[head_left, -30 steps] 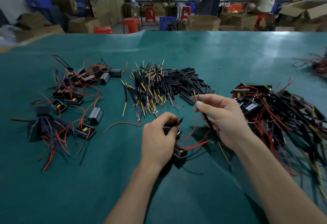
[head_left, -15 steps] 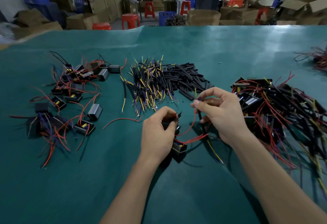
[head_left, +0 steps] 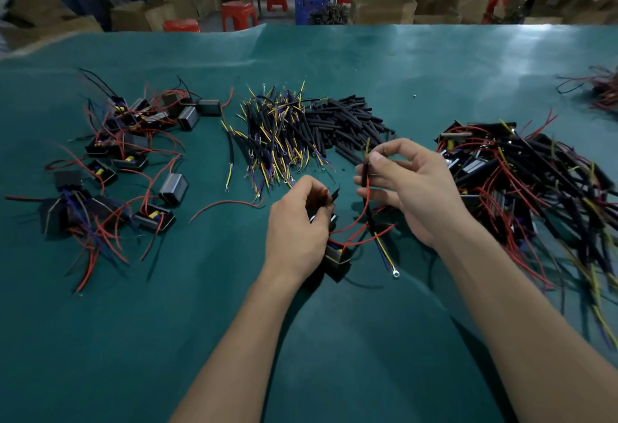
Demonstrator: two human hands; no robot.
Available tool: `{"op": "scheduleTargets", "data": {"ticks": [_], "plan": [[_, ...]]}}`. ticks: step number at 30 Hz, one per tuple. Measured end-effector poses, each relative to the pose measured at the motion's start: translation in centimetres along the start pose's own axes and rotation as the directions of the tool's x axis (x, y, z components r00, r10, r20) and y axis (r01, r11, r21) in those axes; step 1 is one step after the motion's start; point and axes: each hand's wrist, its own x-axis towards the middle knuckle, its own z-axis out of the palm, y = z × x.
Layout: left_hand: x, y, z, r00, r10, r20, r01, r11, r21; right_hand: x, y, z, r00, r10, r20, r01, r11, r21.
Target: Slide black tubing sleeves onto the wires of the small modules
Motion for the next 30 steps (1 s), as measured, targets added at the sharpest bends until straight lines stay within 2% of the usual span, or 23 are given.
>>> {"op": "scheduleTargets", "data": {"ticks": [4, 7, 10, 14, 23, 30], "plan": [[-0.2, 0.0, 0.1, 1.0, 0.007, -0.002, -0.007, 1.0, 0.006, 0.1, -0.2, -0.2, 1.0, 0.005, 0.024, -0.005, 1.0, -0.01], [-0.2, 0.1, 0.2, 1.0, -0.006, -0.011, 0.007, 1.0, 0.011, 0.3, 0.2, -0.4, 0.999, -0.042, -0.013, 0.039, 0.98, -0.194], [-0.2, 0.2, 0.2, 1.0, -0.019, -0.014, 0.019, 1.0, 0.015, 0.4, 0.8, -0.5, 0.999, -0.05, 0.016, 0.052, 0.919, -0.392], [-0.3, 0.3, 0.1, 1.0, -0.022, 0.002, 0.022, 0.999, 0.029, 0.3, 1.1, -0.4, 0.997, -0.064, 0.051, 0.08, 0.886, -0.458], [-0.4, 0.6, -0.1, 0.999, 0.007, 0.034, -0.009, 0.999, 0.041, 0.1, 1.5, 0.4, 1.0, 0.018, -0.009, -0.02, 0.954, -0.299], [-0.2, 0.3, 0.0, 0.999, -0.021, 0.03, 0.02, 1.0, 0.015, 0.4, 1.6, 0.7, 0.987, 0.078, -0.143, -0.1, 0.982, -0.16]]}}
